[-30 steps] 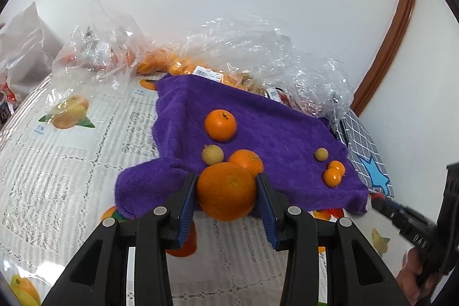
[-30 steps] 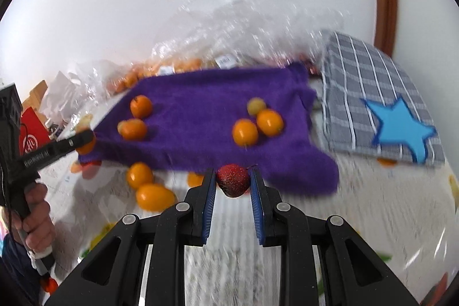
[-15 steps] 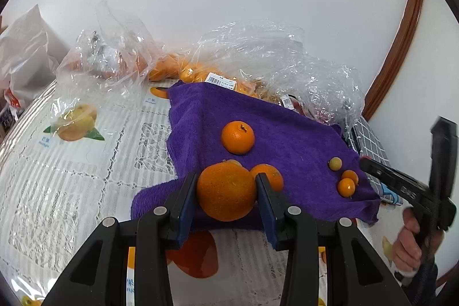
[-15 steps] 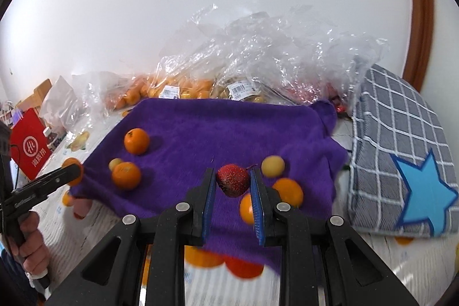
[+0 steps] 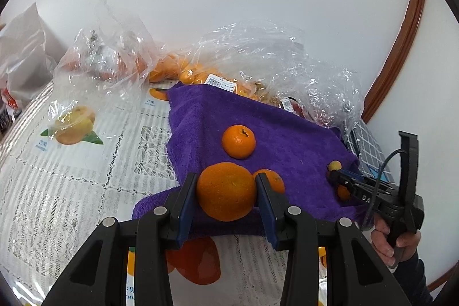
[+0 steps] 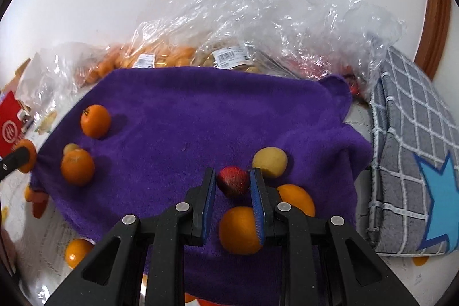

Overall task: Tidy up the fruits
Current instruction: 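Open the right tool to drop the red fruit while the left sets its orange on the towel, then grasp the oval orange fruit with the right tool while the left tool grasps a loose orange, then carry the oval fruit over the towel with the right tool while the left carries the orange, then open the right tool on the towel while the left tool releases its orange there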

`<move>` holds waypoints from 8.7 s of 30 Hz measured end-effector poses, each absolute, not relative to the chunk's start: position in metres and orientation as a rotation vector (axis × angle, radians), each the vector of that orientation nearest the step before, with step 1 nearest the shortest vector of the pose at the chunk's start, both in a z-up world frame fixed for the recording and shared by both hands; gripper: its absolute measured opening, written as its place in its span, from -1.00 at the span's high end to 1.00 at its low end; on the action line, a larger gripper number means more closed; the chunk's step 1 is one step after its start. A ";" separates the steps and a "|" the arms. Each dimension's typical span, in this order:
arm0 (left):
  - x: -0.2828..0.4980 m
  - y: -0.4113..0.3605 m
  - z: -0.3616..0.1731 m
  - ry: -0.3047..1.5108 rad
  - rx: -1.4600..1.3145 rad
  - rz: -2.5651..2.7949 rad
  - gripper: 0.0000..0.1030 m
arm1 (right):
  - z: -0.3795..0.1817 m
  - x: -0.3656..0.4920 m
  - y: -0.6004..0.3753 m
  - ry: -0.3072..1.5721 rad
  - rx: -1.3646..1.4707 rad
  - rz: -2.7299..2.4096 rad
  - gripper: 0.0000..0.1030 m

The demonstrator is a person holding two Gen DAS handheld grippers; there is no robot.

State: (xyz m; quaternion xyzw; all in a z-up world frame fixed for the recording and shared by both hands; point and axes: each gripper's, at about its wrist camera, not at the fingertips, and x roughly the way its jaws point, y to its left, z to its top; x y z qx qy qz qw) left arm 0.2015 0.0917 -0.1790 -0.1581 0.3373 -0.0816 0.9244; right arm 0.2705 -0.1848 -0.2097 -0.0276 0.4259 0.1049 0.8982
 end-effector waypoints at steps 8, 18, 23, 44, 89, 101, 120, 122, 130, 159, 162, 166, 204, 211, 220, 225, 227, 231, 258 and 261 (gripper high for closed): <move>0.232 0.076 -0.167 0.717 -0.338 -0.188 0.25 | -0.207 0.265 -0.192 0.888 -0.029 0.216 0.31; 0.268 0.047 -0.188 0.765 -0.304 -0.158 0.25 | -0.177 0.244 -0.204 0.787 0.035 0.192 0.14; 0.265 0.042 -0.194 0.742 -0.254 -0.154 0.25 | -0.174 0.242 -0.205 0.778 0.054 0.200 0.14; 0.219 0.058 -0.176 0.621 -0.238 -0.103 -0.06 | -0.167 0.195 -0.178 0.721 -0.001 0.176 0.05; 0.184 0.076 -0.187 0.682 -0.235 -0.145 -0.08 | -0.209 0.153 -0.155 0.942 0.006 0.235 0.09; 0.184 0.076 -0.187 0.688 -0.250 -0.157 -0.08 | -0.211 0.144 -0.164 0.976 0.054 0.337 0.10; 0.170 0.037 -0.186 0.691 -0.129 -0.329 -0.08 | -0.192 0.122 -0.220 0.818 0.081 0.151 0.27; 0.169 0.029 -0.187 0.706 -0.110 -0.354 -0.08 | -0.191 0.120 -0.234 0.812 0.110 0.133 0.27; 0.168 -0.003 -0.196 0.772 -0.066 -0.394 -0.08 | -0.187 0.113 -0.257 0.784 0.129 0.079 0.27; 0.181 -0.026 -0.207 0.838 -0.098 -0.354 0.37 | -0.188 0.111 -0.256 0.771 0.125 0.090 0.27; 0.178 -0.022 -0.202 0.810 -0.118 -0.356 0.37 | -0.188 0.111 -0.259 0.768 0.139 0.086 0.27; 0.174 -0.008 -0.192 0.769 -0.177 -0.374 0.37 | -0.189 0.114 -0.256 0.780 0.124 0.083 0.27; 0.236 0.052 -0.169 0.713 -0.349 -0.234 0.37 | -0.194 0.232 -0.177 0.850 -0.004 0.330 0.27; 0.234 0.049 -0.169 0.703 -0.335 -0.247 0.37 | -0.203 0.236 -0.175 0.877 -0.004 0.331 0.27; 0.235 0.044 -0.173 0.708 -0.314 -0.255 0.37 | -0.204 0.234 -0.177 0.883 0.008 0.320 0.26; 0.233 0.037 -0.174 0.709 -0.293 -0.283 0.37 | -0.196 0.229 -0.182 0.866 0.001 0.313 0.25; 0.233 0.032 -0.175 0.715 -0.277 -0.292 0.36 | -0.188 0.224 -0.188 0.839 0.010 0.310 0.21; 0.232 0.016 -0.177 0.733 -0.243 -0.307 0.36 | -0.172 0.216 -0.207 0.781 0.052 0.289 0.13; 0.235 -0.029 -0.195 0.789 -0.108 -0.240 0.36 | -0.161 0.216 -0.248 0.753 0.164 0.216 0.13; 0.234 -0.027 -0.195 0.782 -0.116 -0.242 0.19 | -0.165 0.217 -0.245 0.764 0.152 0.212 0.13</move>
